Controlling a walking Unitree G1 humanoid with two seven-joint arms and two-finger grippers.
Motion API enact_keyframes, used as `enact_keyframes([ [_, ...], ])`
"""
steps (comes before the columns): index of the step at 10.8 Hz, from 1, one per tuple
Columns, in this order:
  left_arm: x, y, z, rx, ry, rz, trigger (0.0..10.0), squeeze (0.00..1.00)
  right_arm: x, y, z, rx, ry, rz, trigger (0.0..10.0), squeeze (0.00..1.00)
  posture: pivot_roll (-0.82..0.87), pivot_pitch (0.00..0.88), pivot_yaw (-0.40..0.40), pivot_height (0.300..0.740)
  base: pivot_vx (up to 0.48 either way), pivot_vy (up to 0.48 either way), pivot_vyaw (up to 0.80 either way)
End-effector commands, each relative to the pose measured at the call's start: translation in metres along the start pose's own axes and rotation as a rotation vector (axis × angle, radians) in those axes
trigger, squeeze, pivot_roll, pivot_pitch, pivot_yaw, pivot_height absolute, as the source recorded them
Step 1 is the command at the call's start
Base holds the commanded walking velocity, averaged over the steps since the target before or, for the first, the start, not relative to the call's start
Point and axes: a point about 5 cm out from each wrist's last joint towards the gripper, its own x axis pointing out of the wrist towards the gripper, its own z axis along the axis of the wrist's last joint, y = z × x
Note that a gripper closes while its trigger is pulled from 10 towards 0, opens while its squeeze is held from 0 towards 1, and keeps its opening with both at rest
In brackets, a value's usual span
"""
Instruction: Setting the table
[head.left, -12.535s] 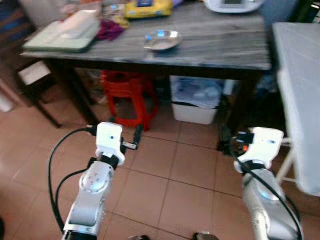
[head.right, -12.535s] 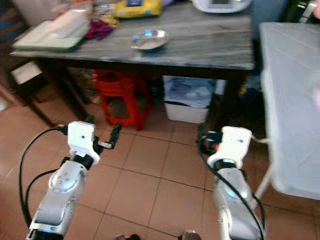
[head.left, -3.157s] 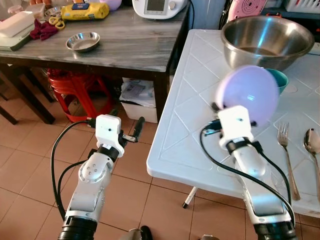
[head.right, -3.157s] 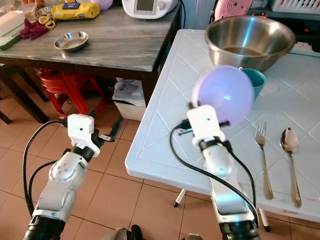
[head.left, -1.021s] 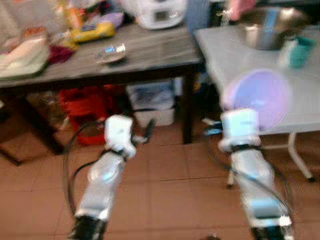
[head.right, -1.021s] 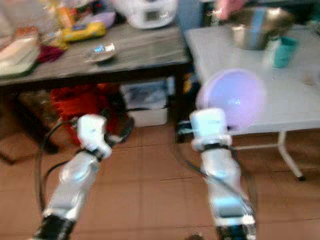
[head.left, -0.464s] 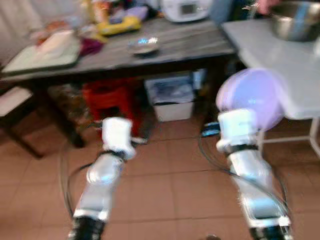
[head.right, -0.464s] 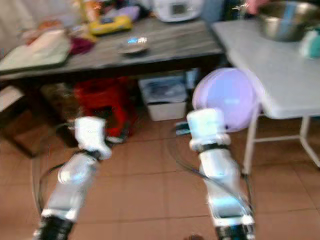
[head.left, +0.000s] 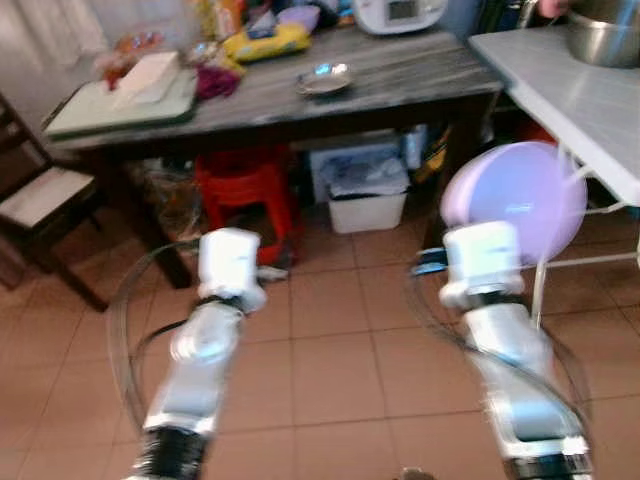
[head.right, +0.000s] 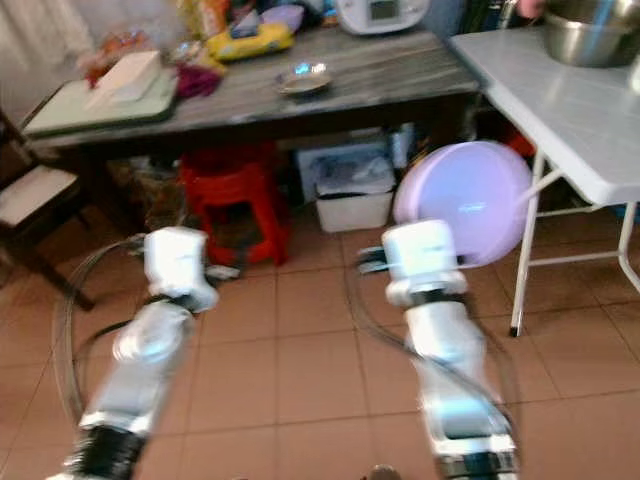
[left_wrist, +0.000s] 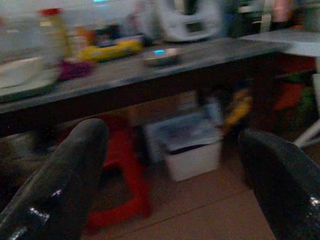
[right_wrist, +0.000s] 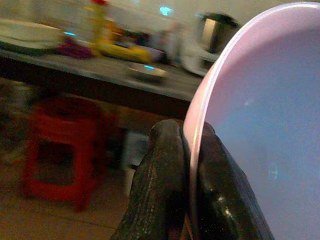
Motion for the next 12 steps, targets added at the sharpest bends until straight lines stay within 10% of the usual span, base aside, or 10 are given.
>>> enact_keyframes([
  [1, 0.0, -0.002, 0.0, -0.014, 0.001, -0.011, 10.0, 0.0, 0.002, -0.006, 0.006, -0.005, -0.031, -0.009, 10.0, 0.0, -0.16, 0.103, 0.113, 0.74, 0.0, 0.0, 0.0],
  [12, 0.001, -0.012, 0.003, -0.05, -0.024, -0.068, 10.0, 0.0, 0.002, -0.005, 0.007, -0.004, -0.033, -0.001, 10.0, 0.0, -0.17, 0.102, 0.109, 0.74, 0.354, 0.0, 0.0],
])
